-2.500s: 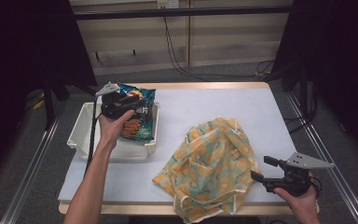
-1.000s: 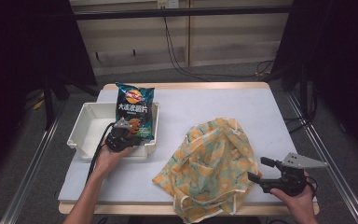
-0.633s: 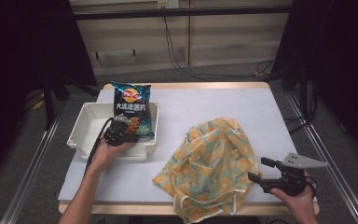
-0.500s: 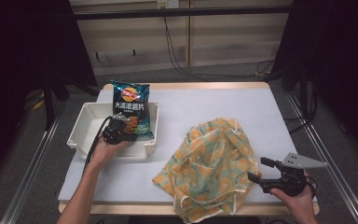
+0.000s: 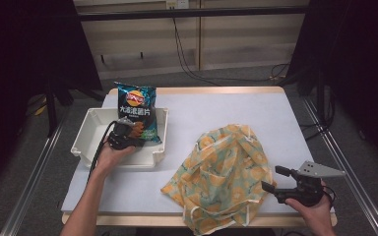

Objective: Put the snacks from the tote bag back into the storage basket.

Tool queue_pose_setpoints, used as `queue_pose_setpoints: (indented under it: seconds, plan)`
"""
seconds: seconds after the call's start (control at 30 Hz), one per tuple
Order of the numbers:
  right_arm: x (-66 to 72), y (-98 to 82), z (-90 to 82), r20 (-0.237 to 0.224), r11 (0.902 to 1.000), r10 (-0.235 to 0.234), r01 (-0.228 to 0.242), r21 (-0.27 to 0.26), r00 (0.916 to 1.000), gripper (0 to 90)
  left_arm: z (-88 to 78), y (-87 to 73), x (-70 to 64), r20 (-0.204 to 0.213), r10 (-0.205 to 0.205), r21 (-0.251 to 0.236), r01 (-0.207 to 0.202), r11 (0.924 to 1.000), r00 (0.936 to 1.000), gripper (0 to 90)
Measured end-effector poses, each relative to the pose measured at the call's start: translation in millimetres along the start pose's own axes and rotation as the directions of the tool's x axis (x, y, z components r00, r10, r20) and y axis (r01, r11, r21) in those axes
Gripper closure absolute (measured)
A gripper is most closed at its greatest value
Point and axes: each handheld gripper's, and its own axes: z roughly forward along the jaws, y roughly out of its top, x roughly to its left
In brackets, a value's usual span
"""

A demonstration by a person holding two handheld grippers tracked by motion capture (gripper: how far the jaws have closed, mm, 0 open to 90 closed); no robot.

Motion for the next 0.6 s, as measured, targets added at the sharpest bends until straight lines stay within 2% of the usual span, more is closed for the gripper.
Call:
queue_pose_setpoints:
  seconds: [0.13, 0.2, 0.3, 0.37, 0.4, 0.43, 0.47, 0.53, 0.6]
  plan:
    - [0.4, -0.1, -0.5, 0.005, 1.0, 0.004, -0.004, -0.003, 1.0, 18.3, -1.7, -4.0, -1.0, 0.028, -0.018, -0.015, 0.019, 0.9997, 0.9995, 83.6]
    - [0.4, -0.5, -0.4, 0.002, 1.0, 0.0, 0.0, 0.0, 1.0, 18.3, -5.7, -4.8, -3.0, 0.028, -0.007, -0.019, 0.007, 0.9998, 0.9996, 81.0]
    - [1.3, -0.8, 0.6, 0.002, 1.0, 0.005, -0.005, 0.003, 1.0, 18.3, -9.3, -7.6, -6.4, 0.038, -0.022, -0.05, 0.024, 0.9985, 0.999, 77.7]
    - [1.7, -0.4, 0.6, 0.001, 1.0, 0.001, -0.001, 0.003, 1.0, 18.3, -12.7, -9.6, -7.8, 0.042, -0.011, -0.062, 0.013, 0.998, 0.9991, 75.6]
    - [1.8, -0.3, 0.5, -0.001, 1.0, -0.003, 0.003, 0.001, 1.0, 18.3, -15.5, -12.0, -10.0, 0.059, -0.011, -0.091, 0.016, 0.9957, 0.9982, 73.1]
    - [2.2, -0.3, 0.2, -0.001, 1.0, -0.004, 0.004, -0.003, 1.0, 18.3, -17.7, -14.0, -12.3, 0.057, -0.004, -0.119, 0.011, 0.9928, 0.9984, 69.8]
    - [2.5, -0.3, -0.3, 0.003, 1.0, 0.0, 0.0, -0.003, 1.0, 18.3, -20.9, -15.5, -14.0, 0.049, 0.001, -0.13, 0.005, 0.9915, 0.9988, 67.6]
    - [1.6, -0.7, -0.7, 0.001, 1.0, 0.001, -0.001, -0.005, 1.0, 18.2, -25.6, -18.4, -15.1, 0.069, -0.011, -0.164, 0.022, 0.9863, 0.9976, 63.2]
    - [1.2, -0.9, -0.6, 0.002, 1.0, 0.003, -0.003, -0.004, 1.0, 18.1, -30.7, -20.5, -17.5, 0.055, -0.003, -0.184, 0.013, 0.9829, 0.9985, 59.6]
